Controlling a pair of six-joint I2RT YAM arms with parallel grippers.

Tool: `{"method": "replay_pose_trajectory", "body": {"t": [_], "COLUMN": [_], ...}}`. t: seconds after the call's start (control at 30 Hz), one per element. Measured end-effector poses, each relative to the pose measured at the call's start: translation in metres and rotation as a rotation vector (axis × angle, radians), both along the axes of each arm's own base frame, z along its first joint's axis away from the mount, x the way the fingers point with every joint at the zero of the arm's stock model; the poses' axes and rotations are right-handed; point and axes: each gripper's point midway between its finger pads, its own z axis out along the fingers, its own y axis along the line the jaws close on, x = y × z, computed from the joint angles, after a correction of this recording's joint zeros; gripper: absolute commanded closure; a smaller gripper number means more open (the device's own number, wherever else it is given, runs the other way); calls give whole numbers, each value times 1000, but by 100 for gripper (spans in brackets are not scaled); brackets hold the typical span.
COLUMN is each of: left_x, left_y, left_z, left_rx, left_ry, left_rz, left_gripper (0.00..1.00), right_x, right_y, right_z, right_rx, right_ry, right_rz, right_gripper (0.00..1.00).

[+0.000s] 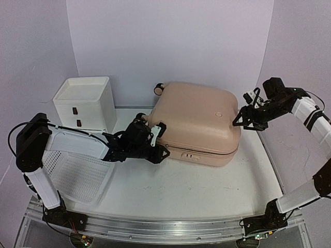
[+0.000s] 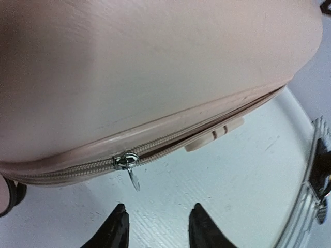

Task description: Open, take out, and arrange the luggage

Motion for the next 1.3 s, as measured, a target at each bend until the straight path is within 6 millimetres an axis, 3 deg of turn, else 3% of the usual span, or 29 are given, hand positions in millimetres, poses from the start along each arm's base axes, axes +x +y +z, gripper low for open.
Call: {"method": "replay_pose_trajectory", "body": {"t": [0.13,0.3,0.4,0.47,0.53,0.6,0.73,0.9,1.03,1.3], "left_x": [-1,26,47,64,80,95,117,129,122,99], "left_y": [9,51,75,86,93,96,96,95,91,82], "left_z": [27,91,123,143,160,169,162,120,100,91], "left_rx": [-68,-171,-196,-204,-203,-199,-183,-157,-164,-205], "left_ry": [3,-71,-100,-111,-116,-114,-65,77,166,256], "left_rz": [-51,-27,-4,0,-5,-28,-81,-152,-202,-265], "left_gripper": [34,27,24,15,1,1,1,8,9,37], "right_x": [-10,-22,-31,-35,-37,-36,-36,-37,-37,-36], "right_y": [38,82,103,114,119,119,119,120,119,122], "right_z": [18,37,34,28,24,22,22,23,24,26], "right_rx": [49,66,57,47,38,30,28,34,25,19], "right_ry": [-45,-110,-114,-107,-102,-106,-111,-110,-124,-148], "right_rz": [137,304,392,440,465,475,481,484,492,538], "right_gripper": [24,16,11,3,2,2,2,2,2,2]}}
